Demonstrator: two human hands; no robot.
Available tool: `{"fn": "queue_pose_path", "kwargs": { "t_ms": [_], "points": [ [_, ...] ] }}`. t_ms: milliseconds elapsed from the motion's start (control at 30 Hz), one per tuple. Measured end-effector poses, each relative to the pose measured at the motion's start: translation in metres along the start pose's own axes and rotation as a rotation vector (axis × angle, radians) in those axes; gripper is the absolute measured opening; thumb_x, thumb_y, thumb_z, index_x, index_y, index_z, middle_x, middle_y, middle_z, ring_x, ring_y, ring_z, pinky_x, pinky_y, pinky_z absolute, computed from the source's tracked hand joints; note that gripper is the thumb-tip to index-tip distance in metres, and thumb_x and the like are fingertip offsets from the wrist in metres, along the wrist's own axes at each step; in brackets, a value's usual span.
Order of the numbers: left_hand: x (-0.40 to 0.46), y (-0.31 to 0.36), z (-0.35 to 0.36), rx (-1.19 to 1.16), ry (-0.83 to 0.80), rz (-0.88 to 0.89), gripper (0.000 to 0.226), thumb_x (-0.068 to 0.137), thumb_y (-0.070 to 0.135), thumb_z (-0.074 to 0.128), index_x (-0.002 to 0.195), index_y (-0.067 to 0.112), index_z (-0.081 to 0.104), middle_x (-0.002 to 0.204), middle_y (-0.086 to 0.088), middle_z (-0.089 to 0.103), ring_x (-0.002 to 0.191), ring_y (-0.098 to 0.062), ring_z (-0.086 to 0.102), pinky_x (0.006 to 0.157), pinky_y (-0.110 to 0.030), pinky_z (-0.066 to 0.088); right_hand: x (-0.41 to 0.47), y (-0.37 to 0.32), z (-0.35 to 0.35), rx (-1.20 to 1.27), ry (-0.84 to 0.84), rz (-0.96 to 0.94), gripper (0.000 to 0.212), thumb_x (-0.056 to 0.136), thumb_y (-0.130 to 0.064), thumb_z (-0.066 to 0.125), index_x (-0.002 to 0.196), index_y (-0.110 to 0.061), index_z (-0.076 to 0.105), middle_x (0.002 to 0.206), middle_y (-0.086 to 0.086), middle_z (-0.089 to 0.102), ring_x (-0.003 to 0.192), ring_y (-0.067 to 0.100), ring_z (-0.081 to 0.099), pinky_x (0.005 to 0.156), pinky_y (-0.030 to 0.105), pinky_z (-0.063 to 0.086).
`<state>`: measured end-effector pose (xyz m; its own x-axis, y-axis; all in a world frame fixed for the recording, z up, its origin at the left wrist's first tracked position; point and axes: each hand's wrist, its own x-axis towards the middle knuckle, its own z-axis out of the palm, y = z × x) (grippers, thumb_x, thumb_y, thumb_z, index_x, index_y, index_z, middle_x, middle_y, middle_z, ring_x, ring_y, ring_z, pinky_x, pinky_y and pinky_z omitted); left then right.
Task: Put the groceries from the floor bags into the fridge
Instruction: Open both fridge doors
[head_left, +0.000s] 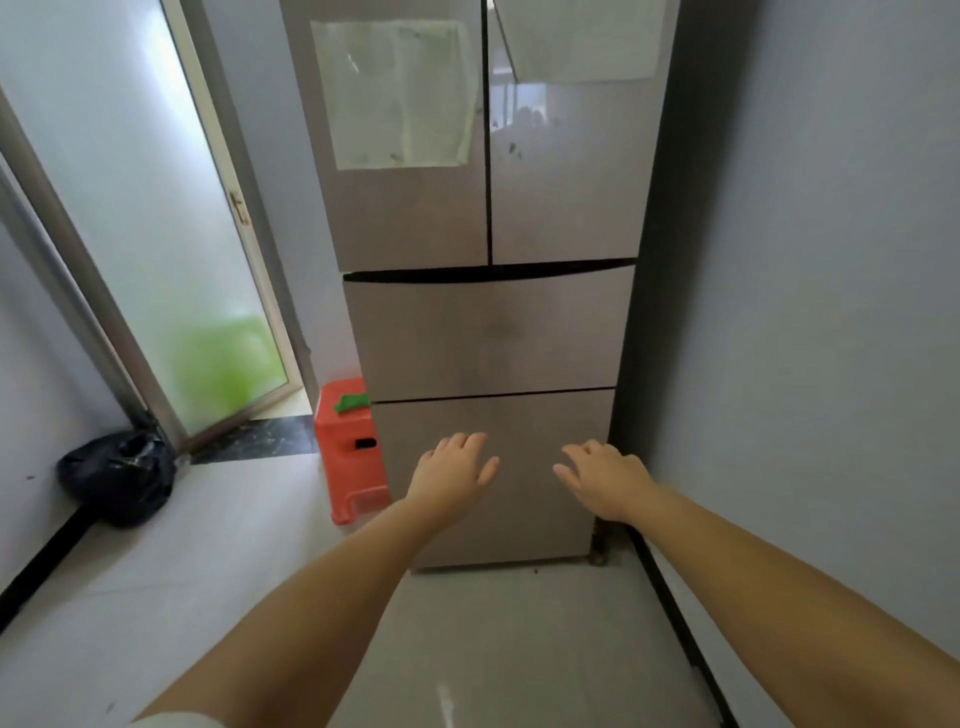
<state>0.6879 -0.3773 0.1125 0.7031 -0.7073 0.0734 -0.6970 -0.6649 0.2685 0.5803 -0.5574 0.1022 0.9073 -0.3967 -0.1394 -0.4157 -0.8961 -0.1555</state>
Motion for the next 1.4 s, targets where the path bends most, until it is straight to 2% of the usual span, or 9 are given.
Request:
{"fn": "queue_pose_path", "kwargs": {
  "t_ms": [300, 367, 433, 567, 733, 1000, 1133, 1300, 1400],
  "points": [
    [0.211, 0.0, 0.009, -0.266, 0.031, -0.036, 0.049, 0.099, 0.041, 0.036, 0.141, 0.016, 0.037, 0.142, -0.005, 0.044, 0.13, -0.023, 0.041, 0.105, -0.039, 0.038, 0.196, 0.061, -0.054, 0.199, 0.109, 0.036, 0.049, 0.101, -0.045, 0.029, 0.138, -0.016, 0.042, 0.131, 0.009, 0.05, 0.122, 0.028, 0.049, 0.098, 0.039, 0.041],
    [0.255, 0.005, 0.002, -0.372, 0.057, -0.029, 0.046, 0.099, 0.04, 0.037, 0.137, 0.015, 0.043, 0.137, -0.005, 0.049, 0.124, -0.022, 0.048, 0.101, -0.033, 0.04, 0.241, 0.071, -0.075, 0.367, 0.133, 0.044, 0.041, 0.101, -0.043, 0.03, 0.107, -0.014, 0.058, 0.098, 0.005, 0.056, 0.103, 0.026, 0.057, 0.085, 0.035, 0.042],
    [0.296, 0.01, -0.006, -0.561, 0.083, -0.076, 0.041, 0.099, 0.039, 0.037, 0.128, 0.014, 0.051, 0.127, -0.004, 0.057, 0.113, -0.019, 0.054, 0.091, -0.027, 0.04, 0.278, 0.073, -0.098, 0.598, 0.173, 0.085, 0.041, 0.102, -0.04, 0.03, 0.08, -0.014, 0.055, 0.079, 0.005, 0.053, 0.083, 0.024, 0.056, 0.078, 0.035, 0.043],
    [0.371, 0.015, -0.019, -1.243, 0.092, -0.335, 0.047, 0.098, 0.044, 0.038, 0.125, 0.008, 0.052, 0.119, -0.007, 0.059, 0.11, -0.021, 0.056, 0.098, -0.035, 0.045, 0.341, 0.07, -0.132, 1.284, 0.264, 0.241, 0.044, 0.103, -0.03, 0.033, 0.13, 0.001, 0.049, 0.129, 0.019, 0.055, 0.119, 0.029, 0.054, 0.096, 0.04, 0.044],
    [0.44, 0.012, -0.028, -1.858, 0.05, -0.512, 0.07, 0.092, 0.047, 0.05, 0.143, 0.003, 0.032, 0.14, -0.015, 0.046, 0.129, -0.027, 0.047, 0.102, -0.036, 0.041, 0.401, 0.061, -0.15, 1.866, 0.196, 0.341, 0.059, 0.1, -0.038, 0.04, 0.146, -0.004, 0.027, 0.146, 0.02, 0.04, 0.132, 0.03, 0.044, 0.097, 0.044, 0.044],
    [0.487, 0.004, -0.029, -2.097, 0.021, -0.369, 0.039, 0.087, 0.043, 0.06, 0.11, 0.013, 0.055, 0.116, -0.008, 0.059, 0.113, -0.02, 0.053, 0.11, -0.038, 0.038, 0.449, 0.044, -0.157, 2.282, 0.352, 0.336, 0.044, 0.094, -0.045, 0.051, 0.121, -0.01, 0.051, 0.128, 0.012, 0.058, 0.12, 0.028, 0.055, 0.1, 0.04, 0.044],
    [0.486, 0.004, -0.025, -2.093, 0.065, -0.327, 0.055, 0.086, 0.043, 0.06, 0.127, 0.008, 0.048, 0.112, -0.006, 0.06, 0.109, -0.019, 0.054, 0.107, -0.036, 0.038, 0.446, 0.046, -0.156, 2.256, 0.351, 0.313, 0.048, 0.094, -0.046, 0.05, 0.124, -0.008, 0.051, 0.128, 0.012, 0.059, 0.117, 0.027, 0.057, 0.097, 0.039, 0.046],
    [0.45, 0.02, -0.02, -2.027, 0.149, -0.288, 0.045, 0.089, 0.034, 0.059, 0.124, 0.006, 0.052, 0.117, -0.01, 0.063, 0.11, -0.022, 0.06, 0.11, -0.037, 0.038, 0.426, 0.048, -0.152, 2.178, 0.351, 0.321, 0.048, 0.094, -0.05, 0.044, 0.122, -0.012, 0.051, 0.128, 0.011, 0.058, 0.104, 0.024, 0.057, 0.085, 0.037, 0.047],
    [0.41, 0.033, -0.012, -1.885, 0.028, -0.194, 0.055, 0.086, 0.04, 0.058, 0.131, 0.011, 0.048, 0.127, -0.009, 0.06, 0.115, -0.02, 0.058, 0.107, -0.038, 0.04, 0.392, 0.06, -0.153, 2.162, 0.336, 0.332, 0.052, 0.096, -0.047, 0.043, 0.133, -0.01, 0.046, 0.129, 0.013, 0.055, 0.108, 0.027, 0.055, 0.089, 0.038, 0.046]
  ]
}}
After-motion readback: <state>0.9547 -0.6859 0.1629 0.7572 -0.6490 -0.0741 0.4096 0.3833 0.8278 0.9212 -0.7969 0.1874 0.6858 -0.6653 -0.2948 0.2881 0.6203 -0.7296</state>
